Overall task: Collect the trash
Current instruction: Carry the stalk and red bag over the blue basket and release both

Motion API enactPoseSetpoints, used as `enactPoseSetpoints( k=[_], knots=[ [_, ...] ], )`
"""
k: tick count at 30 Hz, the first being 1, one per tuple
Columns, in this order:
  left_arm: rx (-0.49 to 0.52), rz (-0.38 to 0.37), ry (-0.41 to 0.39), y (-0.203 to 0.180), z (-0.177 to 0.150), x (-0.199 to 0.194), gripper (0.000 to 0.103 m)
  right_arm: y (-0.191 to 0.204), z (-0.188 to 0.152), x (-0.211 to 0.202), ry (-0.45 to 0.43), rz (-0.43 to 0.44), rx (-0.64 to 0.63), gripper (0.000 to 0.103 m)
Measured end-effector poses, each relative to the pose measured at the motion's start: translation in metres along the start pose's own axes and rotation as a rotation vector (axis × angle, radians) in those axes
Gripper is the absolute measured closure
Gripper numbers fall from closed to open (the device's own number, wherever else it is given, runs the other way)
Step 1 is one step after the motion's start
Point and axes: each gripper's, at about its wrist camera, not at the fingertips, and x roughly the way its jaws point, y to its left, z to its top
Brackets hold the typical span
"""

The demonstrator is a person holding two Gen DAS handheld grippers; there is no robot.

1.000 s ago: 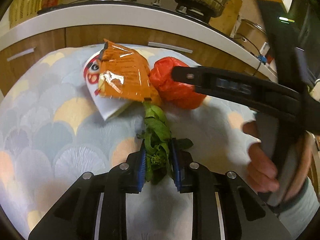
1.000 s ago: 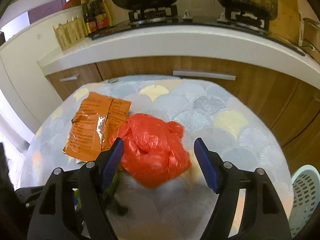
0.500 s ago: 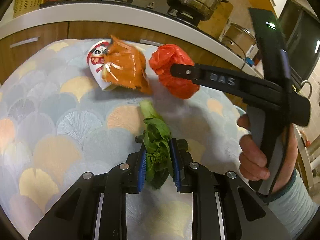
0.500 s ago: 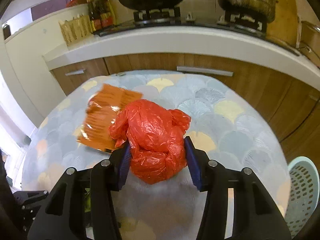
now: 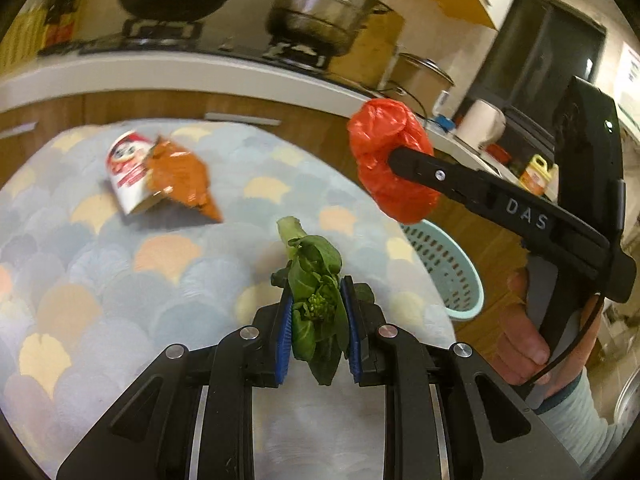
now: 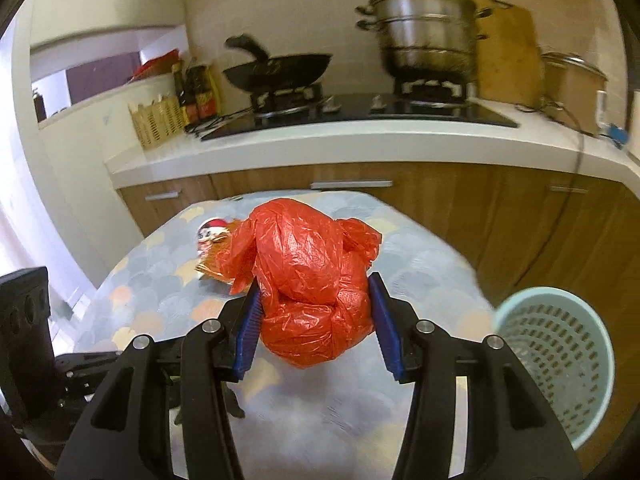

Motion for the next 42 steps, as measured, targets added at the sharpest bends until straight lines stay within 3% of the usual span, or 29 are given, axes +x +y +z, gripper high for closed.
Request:
enactPoseSetpoints(
  k=[5, 9, 16, 21, 29, 35, 38, 42],
  knots=[
    [0.066, -0.020, -0.005, -0.036, 0.008, 0.008, 0.083, -0.027, -0.009, -0.032, -0.042, -0.110, 0.003, 0.056],
    [0.115, -0.014, 0.010, -0.063, 0.018, 0.023, 0.083, -0.051, -0.025, -0.058, -0.062, -0.260, -0.003, 0.056],
    [0.173, -0.014, 0.026, -0.104, 0.034, 0.055, 0.083, -0.111, -0.068, -0.083, -0.043, -0.421, 0.113, 0.056],
    [0.186, -0.044, 0.054, -0.131, 0.042, 0.082, 0.083, -0.158, -0.094, -0.092, -0.027, -0.438, 0.223, 0.056],
    [0.201, -0.108, 0.126, -0.176, 0.045, 0.141, 0.083, -0.209, -0.107, -0.073, 0.044, -0.445, 0.355, 0.055],
    [0.192, -0.131, 0.153, -0.190, 0.043, 0.173, 0.082, -0.232, -0.101, -0.057, 0.099, -0.489, 0.385, 0.044],
    [0.193, -0.121, 0.169, -0.187, 0.041, 0.184, 0.066, -0.244, -0.103, -0.048, 0.122, -0.446, 0.420, 0.038],
    [0.172, -0.106, 0.191, -0.175, 0.038, 0.189, 0.065, -0.252, -0.109, -0.044, 0.138, -0.433, 0.450, 0.038]
  ],
)
